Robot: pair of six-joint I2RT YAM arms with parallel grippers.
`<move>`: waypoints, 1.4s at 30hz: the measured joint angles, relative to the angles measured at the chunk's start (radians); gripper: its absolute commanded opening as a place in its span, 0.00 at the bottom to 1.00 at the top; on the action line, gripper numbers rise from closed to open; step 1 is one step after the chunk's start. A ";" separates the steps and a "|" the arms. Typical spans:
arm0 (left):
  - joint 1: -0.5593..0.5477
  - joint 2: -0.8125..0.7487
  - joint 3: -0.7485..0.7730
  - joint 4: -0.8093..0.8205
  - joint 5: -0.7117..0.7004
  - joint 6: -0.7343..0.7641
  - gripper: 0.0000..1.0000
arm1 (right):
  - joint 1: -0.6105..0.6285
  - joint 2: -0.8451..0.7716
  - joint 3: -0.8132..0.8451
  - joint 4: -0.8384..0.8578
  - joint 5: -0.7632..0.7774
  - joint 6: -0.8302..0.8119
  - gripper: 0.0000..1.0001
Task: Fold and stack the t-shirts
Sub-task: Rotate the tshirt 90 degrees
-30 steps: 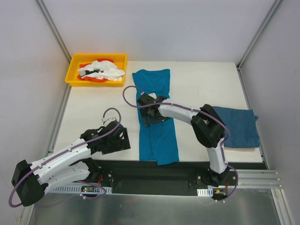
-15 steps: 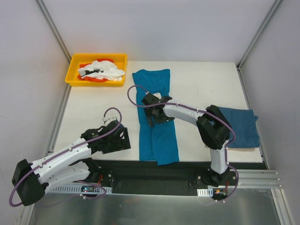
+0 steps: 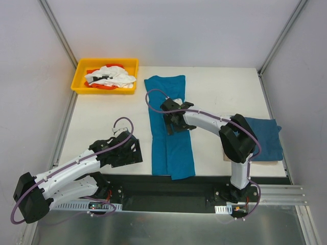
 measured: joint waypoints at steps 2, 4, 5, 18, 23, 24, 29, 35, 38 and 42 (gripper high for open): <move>0.000 0.000 0.000 0.000 0.000 0.000 0.99 | -0.010 -0.002 -0.001 0.000 -0.001 0.000 0.97; 0.000 0.000 0.000 0.001 0.000 0.000 0.99 | -0.017 -0.011 -0.007 0.000 -0.007 -0.003 0.97; 0.000 0.000 0.000 0.002 0.000 0.000 0.99 | -0.019 -0.020 -0.013 0.003 -0.018 -0.010 0.97; 0.013 -0.002 0.000 0.002 0.001 0.004 0.99 | 0.080 -0.115 -0.048 0.064 -0.206 -0.053 0.97; 0.018 -0.002 0.000 0.003 0.001 0.005 0.99 | 0.082 -0.097 -0.062 0.063 -0.196 -0.051 0.97; 0.020 -0.002 0.000 0.003 0.001 0.005 0.99 | 0.081 -0.097 -0.071 0.062 -0.191 -0.050 0.97; 0.020 -0.003 0.000 0.003 0.001 0.010 0.99 | 0.071 -0.097 -0.113 0.058 -0.171 -0.050 0.97; 0.020 -0.007 0.000 0.003 0.001 0.017 0.99 | 0.047 -0.097 -0.151 0.056 -0.155 -0.035 0.97; 0.020 -0.011 0.000 0.003 0.001 0.018 0.99 | 0.033 -0.097 -0.169 0.055 -0.140 -0.025 0.97; 0.020 -0.012 0.000 0.003 0.001 0.019 0.99 | 0.016 -0.097 -0.179 0.048 -0.120 -0.019 0.97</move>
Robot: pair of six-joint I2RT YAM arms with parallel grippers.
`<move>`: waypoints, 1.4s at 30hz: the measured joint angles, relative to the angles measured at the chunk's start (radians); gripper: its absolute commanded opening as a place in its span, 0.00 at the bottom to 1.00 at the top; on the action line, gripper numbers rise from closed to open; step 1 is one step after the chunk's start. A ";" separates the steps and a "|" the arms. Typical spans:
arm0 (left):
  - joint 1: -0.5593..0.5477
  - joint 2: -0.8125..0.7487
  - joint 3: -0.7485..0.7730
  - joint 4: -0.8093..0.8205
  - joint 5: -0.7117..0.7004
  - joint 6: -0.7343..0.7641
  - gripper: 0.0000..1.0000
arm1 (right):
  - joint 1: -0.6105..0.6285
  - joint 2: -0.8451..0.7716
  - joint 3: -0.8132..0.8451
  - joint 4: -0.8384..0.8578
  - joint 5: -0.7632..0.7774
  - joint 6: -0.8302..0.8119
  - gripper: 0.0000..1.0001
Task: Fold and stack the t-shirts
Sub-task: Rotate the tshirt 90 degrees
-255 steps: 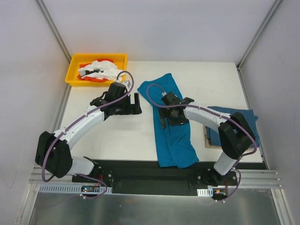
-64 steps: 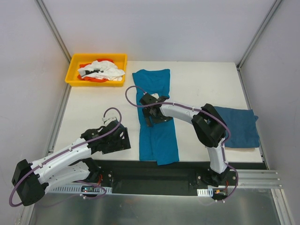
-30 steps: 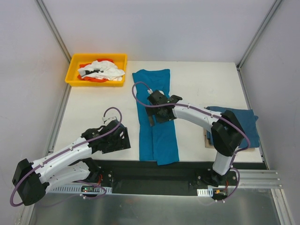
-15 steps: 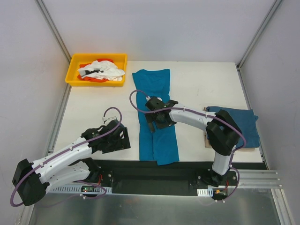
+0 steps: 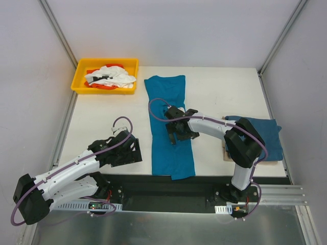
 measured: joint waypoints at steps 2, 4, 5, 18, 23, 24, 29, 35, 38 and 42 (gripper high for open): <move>0.000 -0.001 0.000 0.000 0.000 0.000 0.99 | -0.004 -0.001 0.000 0.000 0.004 0.000 0.97; 0.000 -0.002 0.000 0.000 0.000 0.002 0.99 | -0.004 -0.003 0.000 -0.001 0.003 -0.001 0.97; 0.000 -0.002 0.000 0.000 0.000 0.003 0.99 | -0.004 -0.006 0.000 -0.001 0.002 -0.002 0.97; 0.000 0.073 0.000 0.018 0.005 0.007 0.99 | -0.026 0.129 0.333 0.016 0.015 -0.087 0.97; 0.000 0.096 0.000 0.028 0.006 0.010 0.99 | -0.076 0.299 0.485 0.021 0.026 -0.113 0.97; 0.000 0.099 0.000 0.031 0.007 0.010 0.99 | -0.093 0.324 0.497 0.019 0.030 -0.114 0.97; 0.000 0.104 0.000 0.043 0.014 0.011 0.99 | -0.182 0.393 0.540 0.012 0.008 -0.118 0.97; 0.000 0.127 0.001 0.055 0.035 0.011 0.99 | -0.211 0.385 0.521 0.035 -0.066 -0.164 0.97; 0.000 0.134 0.003 0.068 0.055 0.011 0.99 | -0.193 0.344 0.474 0.043 -0.104 -0.184 0.97; 0.000 0.143 0.005 0.110 0.103 0.011 0.99 | -0.157 0.191 0.355 0.055 -0.132 -0.195 0.97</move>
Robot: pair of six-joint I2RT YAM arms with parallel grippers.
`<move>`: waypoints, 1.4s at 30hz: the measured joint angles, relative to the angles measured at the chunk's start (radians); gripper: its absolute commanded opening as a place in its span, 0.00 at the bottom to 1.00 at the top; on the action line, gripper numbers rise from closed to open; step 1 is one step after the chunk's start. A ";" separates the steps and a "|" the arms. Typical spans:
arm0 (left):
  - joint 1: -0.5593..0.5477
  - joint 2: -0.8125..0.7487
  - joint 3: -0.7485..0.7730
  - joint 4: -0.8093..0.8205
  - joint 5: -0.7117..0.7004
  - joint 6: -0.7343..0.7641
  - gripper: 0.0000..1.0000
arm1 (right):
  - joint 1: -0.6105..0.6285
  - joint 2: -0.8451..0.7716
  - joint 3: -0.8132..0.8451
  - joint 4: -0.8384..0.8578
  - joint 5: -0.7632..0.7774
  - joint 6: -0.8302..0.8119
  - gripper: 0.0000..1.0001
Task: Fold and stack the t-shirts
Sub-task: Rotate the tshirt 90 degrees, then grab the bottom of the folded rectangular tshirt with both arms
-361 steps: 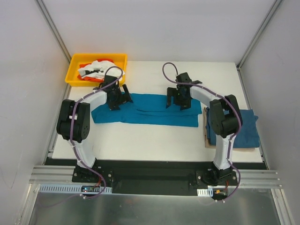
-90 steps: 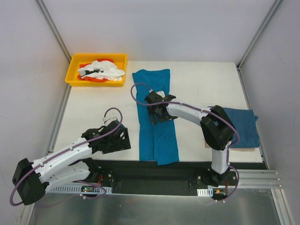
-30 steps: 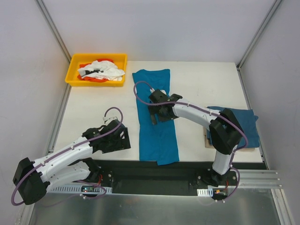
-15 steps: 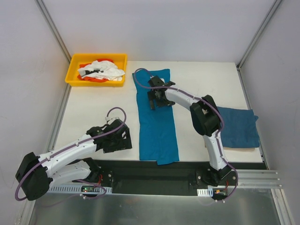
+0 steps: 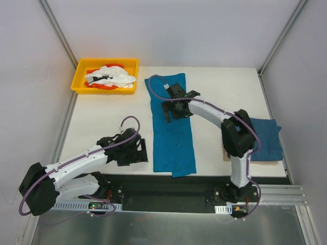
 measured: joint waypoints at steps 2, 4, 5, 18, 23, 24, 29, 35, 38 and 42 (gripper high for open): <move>0.000 0.005 -0.002 0.040 0.041 0.000 0.96 | 0.013 -0.109 -0.077 0.014 0.000 0.011 0.97; 0.000 0.013 -0.012 0.094 0.087 -0.002 0.90 | 0.017 -0.241 -0.173 0.028 0.001 0.039 0.99; 0.000 0.018 -0.021 0.122 0.111 -0.002 0.89 | 0.017 -0.311 -0.230 0.043 0.000 0.056 0.99; -0.044 0.205 -0.069 0.364 0.307 -0.032 0.51 | 0.043 -0.752 -0.825 -0.009 -0.113 0.299 0.93; -0.061 0.281 -0.047 0.393 0.341 -0.032 0.34 | 0.048 -0.848 -0.958 0.013 -0.211 0.353 0.84; -0.063 0.290 -0.044 0.396 0.346 -0.031 0.30 | 0.048 -0.855 -0.974 0.018 -0.225 0.361 0.83; -0.068 0.332 -0.038 0.406 0.369 -0.035 0.02 | 0.058 -0.863 -1.019 0.056 -0.295 0.382 0.75; -0.069 0.339 -0.038 0.408 0.377 -0.039 0.00 | 0.083 -0.851 -1.036 0.099 -0.347 0.405 0.49; -0.069 0.339 -0.038 0.408 0.377 -0.039 0.00 | 0.105 -0.820 -1.036 0.124 -0.363 0.419 0.40; -0.069 0.336 -0.038 0.408 0.377 -0.043 0.00 | 0.129 -0.794 -1.037 0.131 -0.370 0.435 0.40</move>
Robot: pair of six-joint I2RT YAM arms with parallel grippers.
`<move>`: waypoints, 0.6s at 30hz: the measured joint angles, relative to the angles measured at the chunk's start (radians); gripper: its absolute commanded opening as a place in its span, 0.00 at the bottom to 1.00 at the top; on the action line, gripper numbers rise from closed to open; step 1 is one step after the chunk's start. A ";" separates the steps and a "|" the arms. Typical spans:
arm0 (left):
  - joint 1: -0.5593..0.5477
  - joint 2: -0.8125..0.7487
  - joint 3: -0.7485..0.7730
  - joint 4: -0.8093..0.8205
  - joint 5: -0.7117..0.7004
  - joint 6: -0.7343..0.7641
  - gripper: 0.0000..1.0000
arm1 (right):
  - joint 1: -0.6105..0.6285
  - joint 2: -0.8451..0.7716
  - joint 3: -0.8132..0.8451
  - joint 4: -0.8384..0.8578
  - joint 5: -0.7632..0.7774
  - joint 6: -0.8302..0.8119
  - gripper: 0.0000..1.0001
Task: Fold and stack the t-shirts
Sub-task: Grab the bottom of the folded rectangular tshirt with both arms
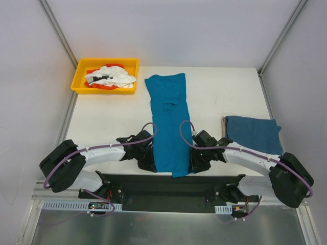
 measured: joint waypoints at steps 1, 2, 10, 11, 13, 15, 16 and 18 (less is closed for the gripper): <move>0.000 -0.002 -0.001 0.000 0.000 -0.002 0.00 | 0.003 0.000 0.000 0.000 0.001 0.003 0.39; 0.000 -0.006 -0.002 0.000 0.000 -0.005 0.00 | 0.005 0.001 0.000 -0.001 0.003 0.005 0.36; -0.013 -0.048 -0.022 0.000 -0.001 -0.022 0.00 | 0.039 0.004 -0.003 0.002 0.011 0.027 0.01; -0.018 -0.061 -0.029 0.000 0.000 -0.023 0.00 | 0.048 0.001 -0.003 0.003 0.011 0.030 0.01; -0.021 -0.095 -0.048 0.000 0.002 -0.029 0.00 | 0.066 -0.018 -0.008 0.004 0.010 0.034 0.01; -0.024 -0.133 -0.063 -0.005 0.003 -0.036 0.00 | 0.082 -0.051 -0.010 0.004 0.010 0.037 0.01; -0.025 -0.151 -0.066 -0.011 0.003 -0.037 0.00 | 0.085 -0.069 -0.010 0.004 0.011 0.038 0.01; -0.025 -0.201 -0.067 -0.019 0.000 -0.037 0.00 | 0.090 -0.110 -0.010 0.006 0.012 0.038 0.01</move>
